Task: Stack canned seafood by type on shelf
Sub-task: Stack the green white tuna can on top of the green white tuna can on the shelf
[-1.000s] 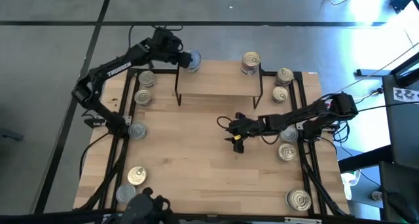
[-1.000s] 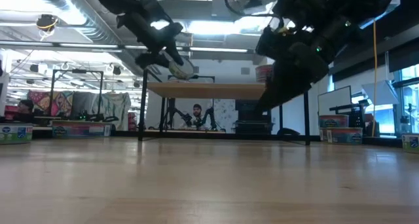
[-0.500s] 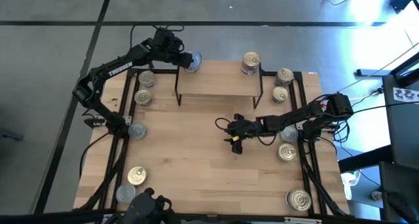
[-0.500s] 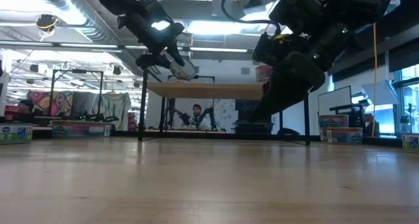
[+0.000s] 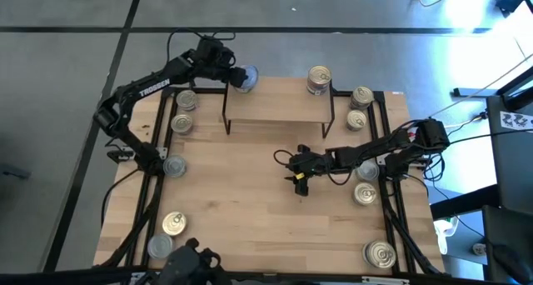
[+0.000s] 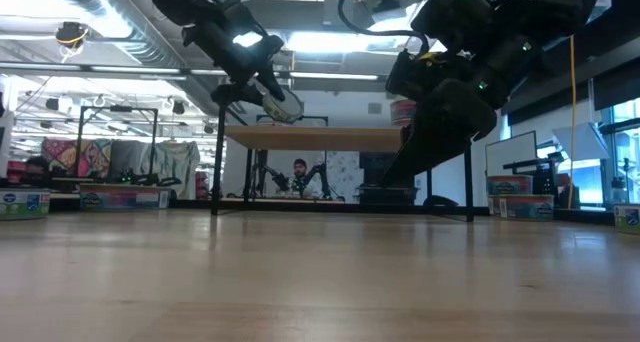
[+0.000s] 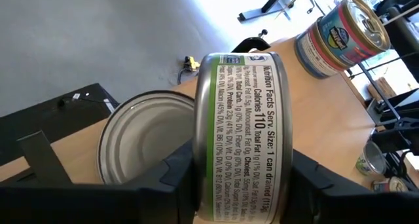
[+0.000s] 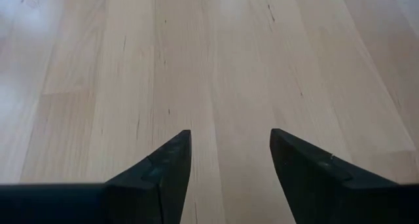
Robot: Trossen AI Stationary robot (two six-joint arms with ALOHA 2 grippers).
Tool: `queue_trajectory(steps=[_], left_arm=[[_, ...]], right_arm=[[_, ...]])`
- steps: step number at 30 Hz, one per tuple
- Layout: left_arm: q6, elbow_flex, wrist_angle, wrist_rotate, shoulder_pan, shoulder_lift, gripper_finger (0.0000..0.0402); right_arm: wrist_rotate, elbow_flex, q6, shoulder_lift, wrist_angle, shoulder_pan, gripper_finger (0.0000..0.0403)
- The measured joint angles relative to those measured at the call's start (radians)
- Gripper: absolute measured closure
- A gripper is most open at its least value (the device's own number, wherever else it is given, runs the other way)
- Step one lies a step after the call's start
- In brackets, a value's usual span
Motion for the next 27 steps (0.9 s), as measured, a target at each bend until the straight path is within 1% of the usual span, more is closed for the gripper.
queue_trajectory(steps=[10,21,27], left_arm=[[0.015,0.000,-0.012,-0.003,0.001,0.000,0.0232],[0.050,0.000,-0.019,-0.005,0.033,0.000,0.0183],[0.065,0.000,-0.019,-0.007,0.043,-0.001,0.0176]], right_arm=[[0.000,0.000,0.001,0.000,-0.001,0.000,0.0194],[0.000,0.000,0.002,0.000,-0.001,0.000,0.0194],[0.000,0.000,0.002,0.000,-0.001,0.000,0.0194]])
